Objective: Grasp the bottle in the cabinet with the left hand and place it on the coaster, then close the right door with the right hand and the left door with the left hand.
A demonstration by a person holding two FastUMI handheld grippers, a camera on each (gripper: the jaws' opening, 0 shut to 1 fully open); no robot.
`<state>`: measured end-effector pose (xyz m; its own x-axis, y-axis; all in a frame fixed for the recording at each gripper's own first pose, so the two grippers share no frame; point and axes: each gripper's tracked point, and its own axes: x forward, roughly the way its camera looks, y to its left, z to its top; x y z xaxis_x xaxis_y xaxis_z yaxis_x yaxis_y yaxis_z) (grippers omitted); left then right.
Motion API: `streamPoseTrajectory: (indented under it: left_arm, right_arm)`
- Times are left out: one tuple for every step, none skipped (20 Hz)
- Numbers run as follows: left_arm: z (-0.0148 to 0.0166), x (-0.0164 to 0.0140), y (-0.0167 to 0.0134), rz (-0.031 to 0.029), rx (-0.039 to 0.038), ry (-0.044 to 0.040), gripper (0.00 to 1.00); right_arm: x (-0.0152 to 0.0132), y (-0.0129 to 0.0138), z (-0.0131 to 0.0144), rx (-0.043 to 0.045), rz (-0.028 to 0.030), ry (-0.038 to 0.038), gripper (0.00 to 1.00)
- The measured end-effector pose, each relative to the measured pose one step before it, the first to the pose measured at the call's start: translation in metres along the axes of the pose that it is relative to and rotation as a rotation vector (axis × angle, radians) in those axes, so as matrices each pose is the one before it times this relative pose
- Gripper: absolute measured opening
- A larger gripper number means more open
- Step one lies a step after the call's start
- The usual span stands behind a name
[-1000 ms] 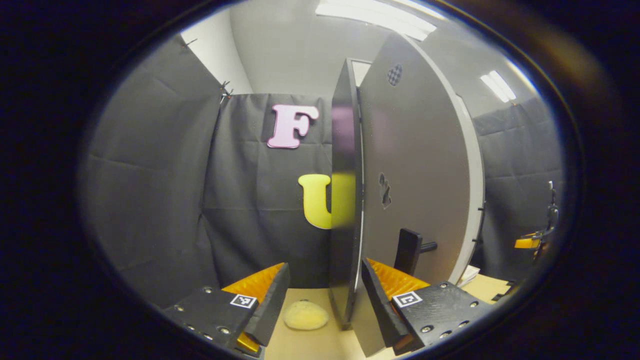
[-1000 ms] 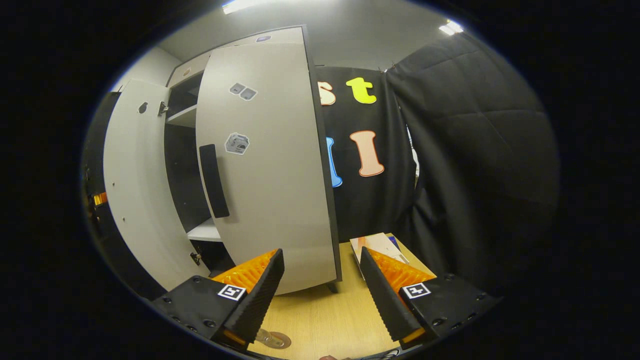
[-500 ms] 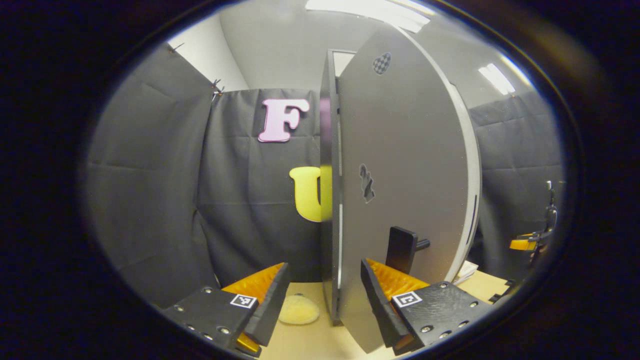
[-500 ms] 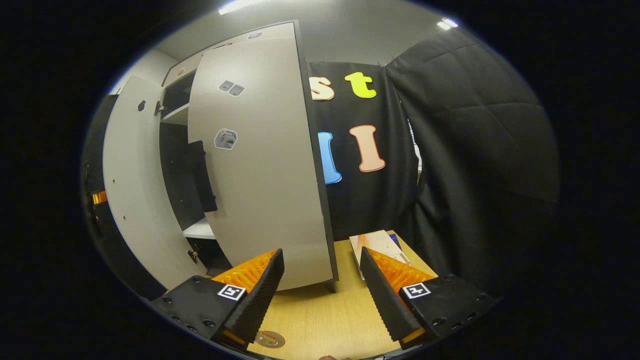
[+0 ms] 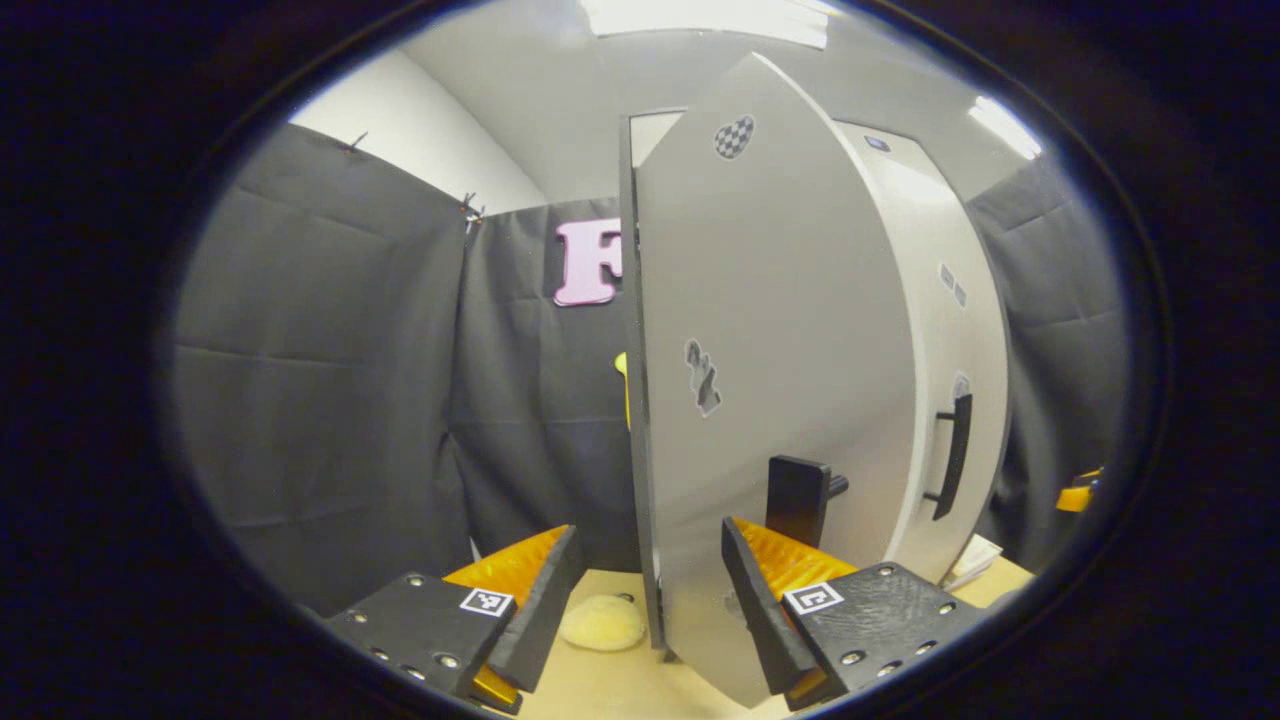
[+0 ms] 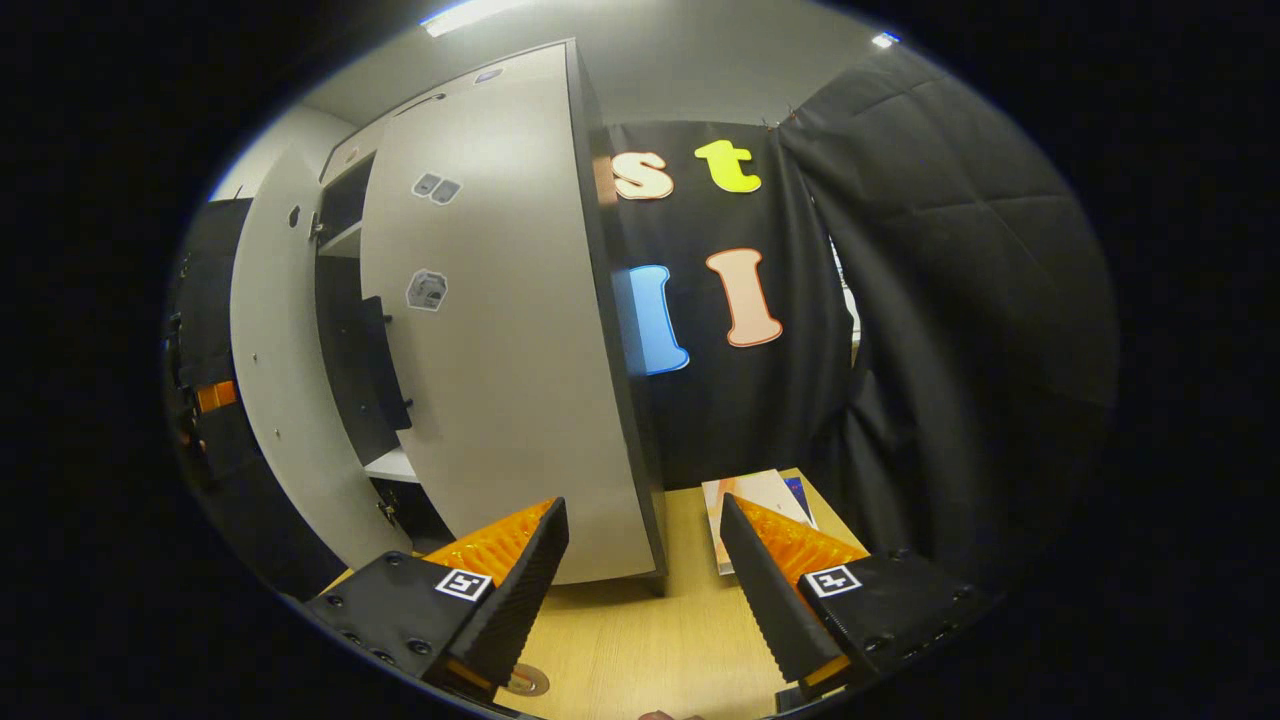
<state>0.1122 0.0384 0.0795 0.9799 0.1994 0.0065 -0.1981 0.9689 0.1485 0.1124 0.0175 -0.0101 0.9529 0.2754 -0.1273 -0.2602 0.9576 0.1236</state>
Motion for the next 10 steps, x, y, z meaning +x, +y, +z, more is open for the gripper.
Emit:
streamPoseTrajectory:
  left_arm:
    - [0.00062,0.00243,-0.01549,0.00254,-0.00347,-0.00561,0.89]
    - [-0.00110,0.00378,-0.01684,-0.01102,-0.00625,0.00115,0.89]
    - [-0.00380,0.00652,-0.01805,-0.01808,-0.01049,0.00800,0.89]
    - [-0.00205,0.00225,-0.01222,-0.01267,-0.01133,0.00442,0.89]
    - [-0.00023,-0.00140,-0.00877,-0.01127,-0.01212,-0.00319,0.90]
    - [0.00165,-0.00301,-0.00879,-0.01400,-0.01023,-0.00322,0.90]
    - [-0.00074,-0.00529,-0.00650,-0.01142,-0.00456,-0.00323,0.90]
    - [0.00145,-0.00568,-0.00498,-0.01185,0.00032,-0.00326,0.89]
    - [0.00220,-0.00699,-0.00462,-0.01158,0.00091,-0.00580,0.89]
    - [0.00443,-0.00842,-0.00323,-0.01851,-0.00015,-0.01117,0.89]
  right_arm:
    - [0.00054,-0.00465,0.00092,-0.00139,0.00161,0.00157,0.97]
    - [0.00153,-0.00430,-0.00027,-0.00045,0.00245,0.00143,0.98]
    - [0.00060,-0.00341,0.00161,0.00019,0.00226,-0.00216,0.98]
    - [0.00276,-0.00320,0.00171,-0.00052,0.00166,-0.00291,0.98]
    - [0.00082,-0.00312,0.00124,-0.00270,0.00130,-0.00242,0.98]
    - [0.00055,-0.00349,0.00181,-0.00386,0.00005,-0.00146,0.97]
    - [0.00048,-0.00243,0.00077,-0.00383,-0.00150,-0.00173,0.97]
    - [-0.00059,-0.00183,0.00138,-0.00326,-0.00282,-0.00449,0.97]
    - [0.00129,-0.00257,0.00412,-0.00505,-0.00638,-0.00905,0.97]
    - [0.00158,-0.00279,0.00387,-0.00731,-0.01329,-0.00959,0.97]
